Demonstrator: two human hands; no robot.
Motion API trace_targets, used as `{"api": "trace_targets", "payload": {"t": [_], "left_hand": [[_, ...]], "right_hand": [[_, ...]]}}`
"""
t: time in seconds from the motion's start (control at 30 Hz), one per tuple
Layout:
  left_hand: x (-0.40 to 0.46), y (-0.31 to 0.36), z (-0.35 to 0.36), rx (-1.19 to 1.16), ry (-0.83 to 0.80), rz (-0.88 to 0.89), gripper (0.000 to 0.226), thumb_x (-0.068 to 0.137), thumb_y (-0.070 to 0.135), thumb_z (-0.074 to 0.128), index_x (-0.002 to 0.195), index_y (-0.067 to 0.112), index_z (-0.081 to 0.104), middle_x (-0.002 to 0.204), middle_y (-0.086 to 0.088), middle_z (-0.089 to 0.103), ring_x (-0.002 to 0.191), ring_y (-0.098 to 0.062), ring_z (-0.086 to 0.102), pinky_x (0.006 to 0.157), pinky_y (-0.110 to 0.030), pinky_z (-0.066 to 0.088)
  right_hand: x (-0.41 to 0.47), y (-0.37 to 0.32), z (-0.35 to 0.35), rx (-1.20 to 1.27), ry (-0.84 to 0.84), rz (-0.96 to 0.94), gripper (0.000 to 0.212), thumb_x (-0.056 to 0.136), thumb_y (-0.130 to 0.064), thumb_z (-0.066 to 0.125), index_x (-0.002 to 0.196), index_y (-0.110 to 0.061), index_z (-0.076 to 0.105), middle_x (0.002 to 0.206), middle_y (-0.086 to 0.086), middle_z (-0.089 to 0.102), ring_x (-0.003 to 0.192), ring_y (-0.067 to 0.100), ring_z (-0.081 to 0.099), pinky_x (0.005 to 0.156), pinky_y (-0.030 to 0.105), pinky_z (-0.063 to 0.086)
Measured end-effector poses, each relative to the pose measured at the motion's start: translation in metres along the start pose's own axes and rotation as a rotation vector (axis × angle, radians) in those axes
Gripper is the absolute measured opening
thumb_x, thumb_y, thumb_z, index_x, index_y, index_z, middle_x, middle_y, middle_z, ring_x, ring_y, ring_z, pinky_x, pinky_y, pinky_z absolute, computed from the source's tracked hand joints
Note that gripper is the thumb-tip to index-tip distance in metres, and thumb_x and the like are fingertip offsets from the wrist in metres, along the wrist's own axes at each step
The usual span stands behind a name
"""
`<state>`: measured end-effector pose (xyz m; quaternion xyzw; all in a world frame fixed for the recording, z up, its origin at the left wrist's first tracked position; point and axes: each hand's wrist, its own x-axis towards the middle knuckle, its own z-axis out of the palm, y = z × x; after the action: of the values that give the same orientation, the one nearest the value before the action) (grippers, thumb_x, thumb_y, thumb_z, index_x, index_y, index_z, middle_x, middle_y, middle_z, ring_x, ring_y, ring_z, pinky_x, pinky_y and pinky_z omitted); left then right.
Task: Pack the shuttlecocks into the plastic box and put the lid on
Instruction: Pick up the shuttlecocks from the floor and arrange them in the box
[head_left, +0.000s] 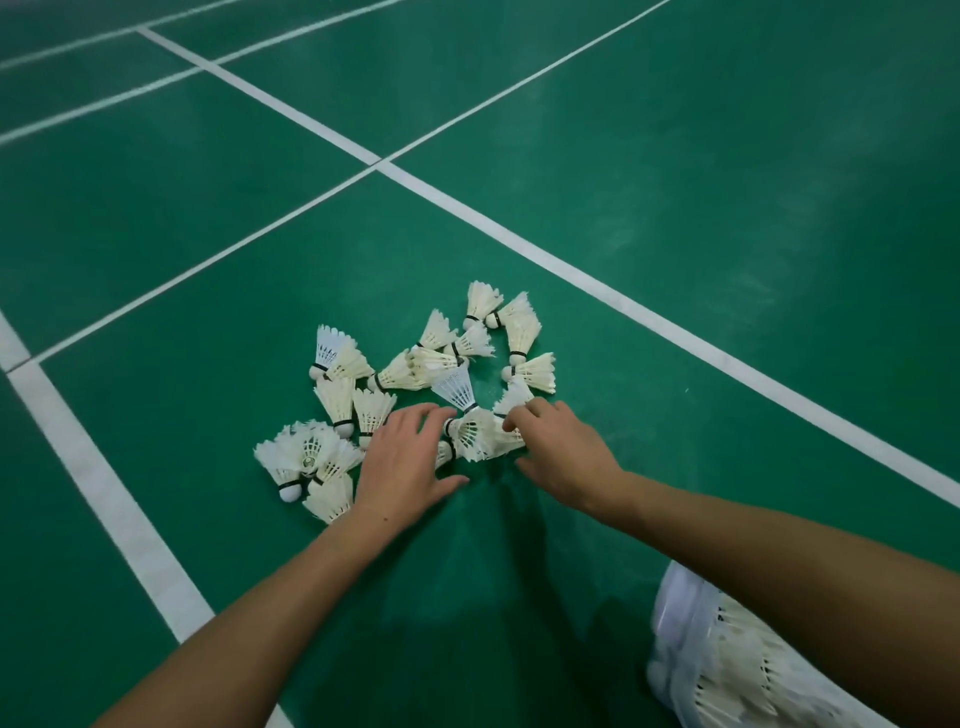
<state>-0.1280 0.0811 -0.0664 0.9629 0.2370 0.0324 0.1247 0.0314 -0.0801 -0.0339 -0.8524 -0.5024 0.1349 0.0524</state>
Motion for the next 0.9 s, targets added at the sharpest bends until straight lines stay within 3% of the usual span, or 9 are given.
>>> {"api": "trace_targets", "payload": {"t": [0.13,0.3,0.37,0.53,0.7,0.8,0.9], "left_hand": [[0.02,0.005,0.017,0.066,-0.034,0.007,0.09,0.076,0.07,0.076,0.15,0.038,0.035,0.141,0.006,0.054,0.127,-0.021,0.051,0.101,-0.039,0.046],[0.027,-0.002,0.029,-0.005,0.007,-0.029,0.059,0.083,0.048,0.079,0.135,0.038,0.053,0.127,0.01,0.06,0.1,-0.017,0.065,0.072,-0.034,0.053],[0.028,-0.003,0.028,-0.022,0.009,-0.018,0.053,0.083,0.046,0.081,0.13,0.04,0.056,0.126,0.016,0.061,0.096,-0.013,0.067,0.067,-0.033,0.054],[0.019,-0.001,0.017,-0.126,0.018,-0.038,0.052,0.081,0.045,0.083,0.126,0.04,0.06,0.123,0.022,0.067,0.101,-0.006,0.068,0.071,-0.032,0.058],[-0.002,0.008,0.002,-0.284,0.042,-0.072,0.058,0.076,0.041,0.087,0.127,0.04,0.059,0.115,0.023,0.067,0.087,-0.002,0.062,0.071,-0.032,0.057],[-0.018,0.029,-0.018,-0.498,0.051,-0.076,0.059,0.07,0.032,0.087,0.124,0.038,0.064,0.107,0.02,0.072,0.081,-0.002,0.064,0.07,-0.035,0.058],[-0.036,0.07,-0.043,-0.729,0.048,-0.059,0.051,0.072,0.027,0.09,0.117,0.036,0.068,0.101,0.017,0.076,0.084,-0.013,0.071,0.075,-0.036,0.06]], "right_hand": [[0.013,0.005,0.02,-0.05,0.045,-0.013,0.053,0.088,-0.001,0.062,0.136,-0.02,0.049,0.13,0.005,0.06,0.108,0.031,0.052,0.084,0.044,0.053],[0.026,0.004,0.035,-0.071,0.091,0.0,0.051,0.087,-0.002,0.064,0.133,-0.017,0.048,0.12,0.009,0.062,0.101,0.032,0.057,0.08,0.043,0.053],[0.031,0.005,0.038,-0.075,0.114,0.014,0.045,0.089,-0.004,0.065,0.129,-0.016,0.049,0.115,0.009,0.062,0.097,0.031,0.059,0.078,0.042,0.055],[0.029,0.006,0.033,0.011,0.054,-0.009,0.042,0.092,-0.019,0.069,0.128,-0.015,0.049,0.116,0.007,0.061,0.094,0.03,0.065,0.073,0.042,0.057],[-0.009,0.016,0.009,0.227,-0.018,-0.023,0.067,0.092,-0.031,0.074,0.147,-0.021,0.038,0.133,0.007,0.055,0.108,0.032,0.063,0.09,0.046,0.055],[-0.05,0.031,-0.019,0.261,-0.041,-0.069,0.07,0.093,-0.035,0.074,0.149,-0.031,0.033,0.125,0.007,0.053,0.104,0.032,0.062,0.091,0.046,0.053],[-0.104,0.053,-0.046,0.287,-0.062,-0.026,0.059,0.093,-0.04,0.075,0.142,-0.042,0.042,0.116,0.002,0.05,0.093,0.024,0.06,0.085,0.04,0.054]]}}
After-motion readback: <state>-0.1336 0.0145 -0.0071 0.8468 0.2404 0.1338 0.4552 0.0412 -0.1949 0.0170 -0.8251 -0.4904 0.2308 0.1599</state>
